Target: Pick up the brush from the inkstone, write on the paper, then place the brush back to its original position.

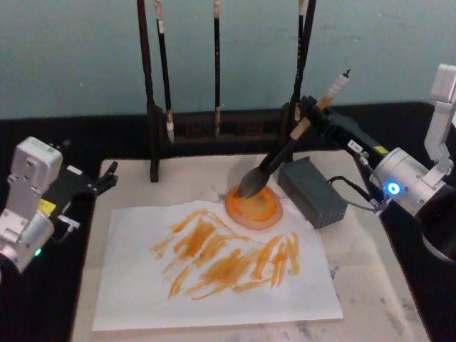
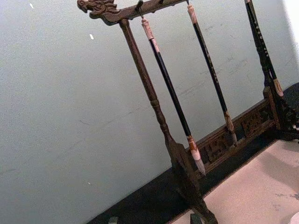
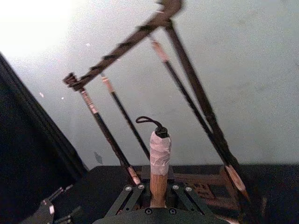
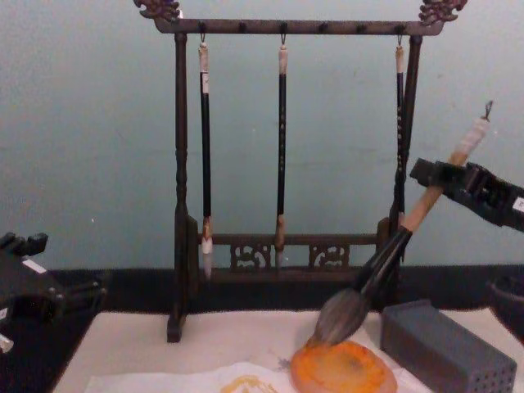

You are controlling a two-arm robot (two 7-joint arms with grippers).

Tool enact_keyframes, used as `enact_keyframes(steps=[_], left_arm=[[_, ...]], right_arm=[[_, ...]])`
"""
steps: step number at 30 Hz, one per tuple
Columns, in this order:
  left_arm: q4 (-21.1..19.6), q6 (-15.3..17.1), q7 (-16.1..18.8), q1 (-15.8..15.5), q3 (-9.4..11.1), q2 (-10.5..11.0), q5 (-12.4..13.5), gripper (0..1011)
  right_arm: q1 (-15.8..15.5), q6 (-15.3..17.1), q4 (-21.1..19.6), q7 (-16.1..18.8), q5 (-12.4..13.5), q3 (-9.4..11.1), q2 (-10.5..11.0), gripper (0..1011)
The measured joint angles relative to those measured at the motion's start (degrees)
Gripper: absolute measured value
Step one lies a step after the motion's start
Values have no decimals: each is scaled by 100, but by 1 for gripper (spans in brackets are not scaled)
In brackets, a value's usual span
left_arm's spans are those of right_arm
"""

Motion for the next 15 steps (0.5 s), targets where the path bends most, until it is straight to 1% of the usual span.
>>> enact_keyframes(steps=[2, 3, 5, 6, 8, 15], left_arm=[[0, 0, 0, 0, 0, 0, 0, 1001], [0, 0, 0, 0, 0, 0, 0, 1001], [0, 0, 0, 0, 0, 0, 0, 1001], [0, 0, 0, 0, 0, 0, 0, 1001], [0, 0, 0, 0, 0, 0, 0, 1001], [0, 0, 0, 0, 0, 0, 0, 1001]], right_arm=[[69, 142, 132, 6, 147, 30, -15, 156], [135, 281, 276, 9, 293, 59, -31, 156], [207, 418, 424, 9, 426, 91, -47, 156], [273, 540, 563, 7, 551, 116, -62, 156], [370, 687, 760, -2, 703, 144, -78, 156], [582, 946, 1199, -37, 1002, 157, -105, 156]])
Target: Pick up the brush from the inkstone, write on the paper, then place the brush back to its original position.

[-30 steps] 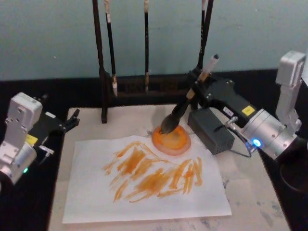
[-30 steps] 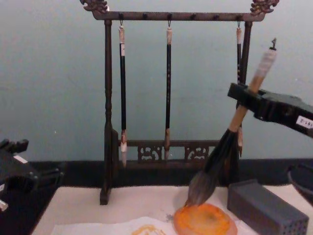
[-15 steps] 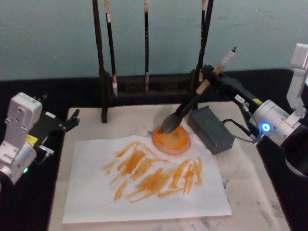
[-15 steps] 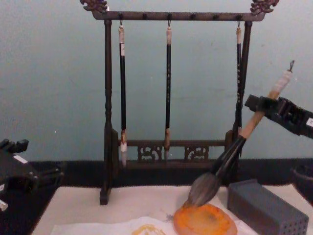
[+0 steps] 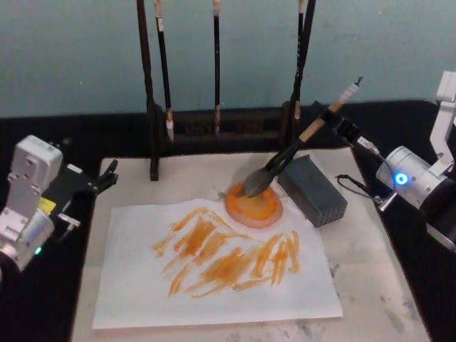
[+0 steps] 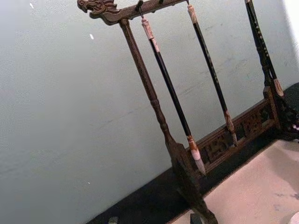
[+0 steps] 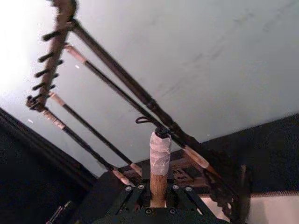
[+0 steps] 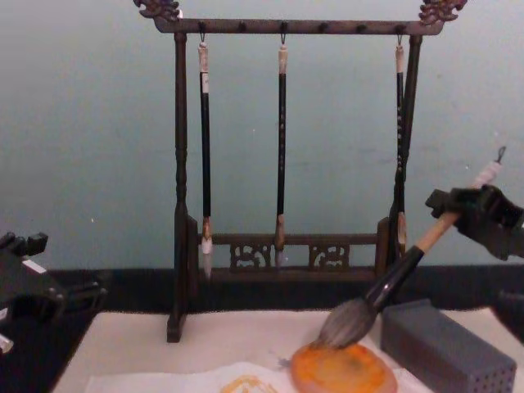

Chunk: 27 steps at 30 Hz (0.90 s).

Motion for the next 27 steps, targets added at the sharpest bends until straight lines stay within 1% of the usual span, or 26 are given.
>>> enact_keyframes(steps=[10, 19, 27], left_arm=[[0, 0, 0, 0, 0, 0, 0, 1001], [0, 0, 0, 0, 0, 0, 0, 1001], [0, 0, 0, 0, 0, 0, 0, 1001]], right_arm=[[214, 215, 455, -168, 302, -41, -51, 156], [290, 282, 667, -387, 515, -71, -103, 156], [327, 296, 756, -454, 638, -131, -96, 156]])
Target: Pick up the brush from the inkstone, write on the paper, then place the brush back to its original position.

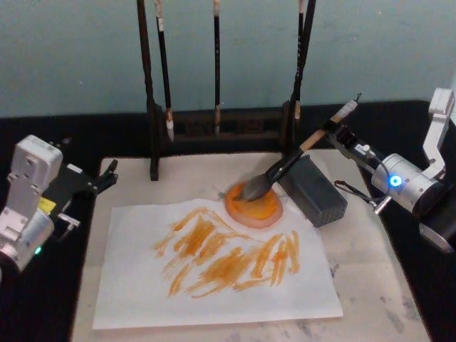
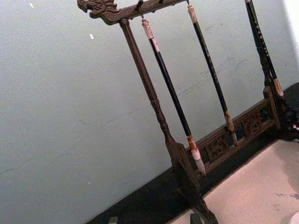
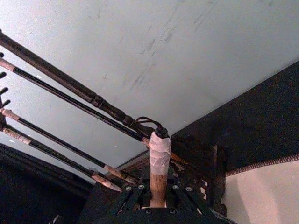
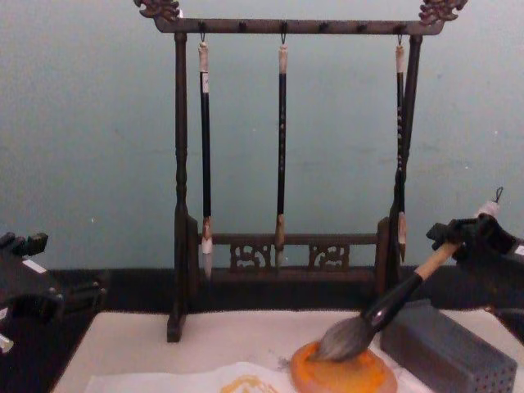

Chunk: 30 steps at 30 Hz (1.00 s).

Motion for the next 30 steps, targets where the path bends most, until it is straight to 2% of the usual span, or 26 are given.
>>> enact_keyframes(steps=[30], left_arm=[[0, 0, 0, 0, 0, 0, 0, 1001]], right_arm=[[27, -157, 33, -138, 296, -330, 125, 156]])
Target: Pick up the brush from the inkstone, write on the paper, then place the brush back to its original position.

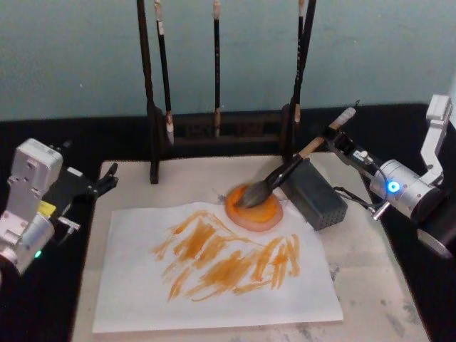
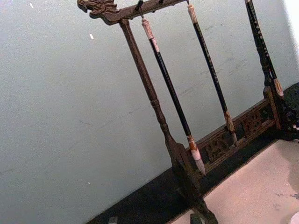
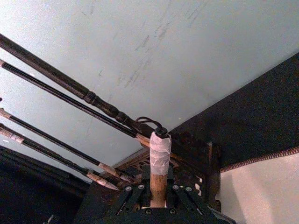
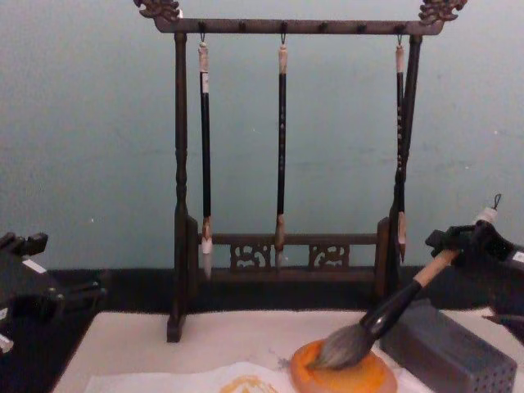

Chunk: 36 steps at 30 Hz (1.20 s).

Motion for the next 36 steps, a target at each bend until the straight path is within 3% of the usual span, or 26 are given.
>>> enact_keyframes(steps=[12, 26, 29, 36], left_arm=[[0, 0, 0, 0, 0, 0, 0, 1001], [0, 0, 0, 0, 0, 0, 0, 1001], [0, 0, 0, 0, 0, 0, 0, 1001], [0, 0, 0, 0, 0, 0, 0, 1001]], right_arm=[[51, -100, 76, -9, 79, -149, 49, 156], [51, -91, 76, -4, 78, -128, 41, 160], [51, -88, 76, -3, 78, -125, 40, 218], [47, -83, 74, 2, 75, -120, 37, 471]])
